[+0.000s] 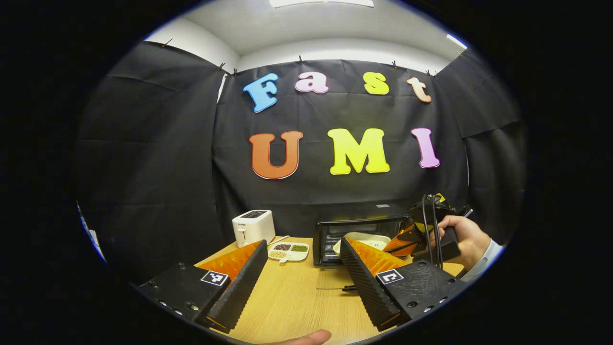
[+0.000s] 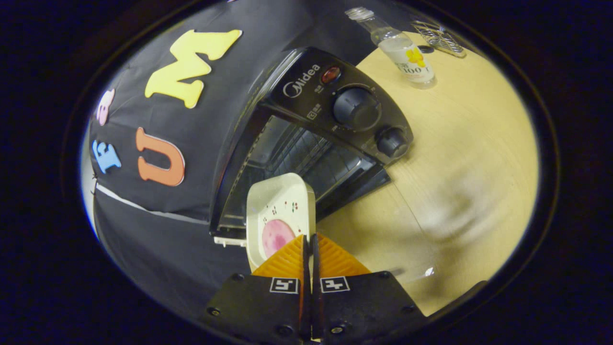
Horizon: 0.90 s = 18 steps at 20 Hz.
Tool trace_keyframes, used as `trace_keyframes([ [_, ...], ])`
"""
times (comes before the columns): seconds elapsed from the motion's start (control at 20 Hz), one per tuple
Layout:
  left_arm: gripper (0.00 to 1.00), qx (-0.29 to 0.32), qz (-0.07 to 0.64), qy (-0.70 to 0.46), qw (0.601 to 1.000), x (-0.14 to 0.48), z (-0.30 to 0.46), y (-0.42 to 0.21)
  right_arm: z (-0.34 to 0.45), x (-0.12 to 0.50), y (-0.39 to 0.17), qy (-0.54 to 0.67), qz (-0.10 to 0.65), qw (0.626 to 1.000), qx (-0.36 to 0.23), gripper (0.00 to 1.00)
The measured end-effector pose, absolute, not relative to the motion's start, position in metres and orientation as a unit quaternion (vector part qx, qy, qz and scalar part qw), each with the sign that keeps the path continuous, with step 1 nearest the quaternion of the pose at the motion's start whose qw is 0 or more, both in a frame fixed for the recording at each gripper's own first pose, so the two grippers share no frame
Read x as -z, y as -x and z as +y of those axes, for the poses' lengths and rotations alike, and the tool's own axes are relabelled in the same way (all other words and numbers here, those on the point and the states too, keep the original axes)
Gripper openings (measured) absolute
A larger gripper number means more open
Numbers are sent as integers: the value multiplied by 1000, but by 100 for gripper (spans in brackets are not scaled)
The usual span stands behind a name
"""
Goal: Open the electric oven with the left hand, put the food in, and close the electric oven.
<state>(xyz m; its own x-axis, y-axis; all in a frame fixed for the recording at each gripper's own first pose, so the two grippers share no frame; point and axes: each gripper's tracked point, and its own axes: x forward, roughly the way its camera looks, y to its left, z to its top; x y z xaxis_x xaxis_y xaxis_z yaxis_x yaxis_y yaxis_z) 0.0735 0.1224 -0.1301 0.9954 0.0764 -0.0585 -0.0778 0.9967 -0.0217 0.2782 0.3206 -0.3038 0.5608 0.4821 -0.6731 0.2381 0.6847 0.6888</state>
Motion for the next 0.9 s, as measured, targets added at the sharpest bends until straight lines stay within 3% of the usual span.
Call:
trace_keyframes([
  [0.3, 96, -30, 48, 29, 998, 150, 118, -79, 331, 313, -311, -458, 385, 802, 11, 4],
  [0.5, 96, -24, 48, 24, 998, 152, 119, -79, 348, 319, -326, -470, 358, 806, 24, 1],
  [0.6, 96, -25, 46, 20, 998, 154, 118, -79, 351, 322, -338, -467, 344, 814, 22, 5],
  [0.65, 96, -25, 45, 18, 999, 156, 117, -81, 353, 323, -343, -466, 339, 817, 17, 1],
  [0.9, 96, -23, 65, 22, 997, 173, 115, -85, 365, 328, -364, -464, 314, 828, -4, 6],
])
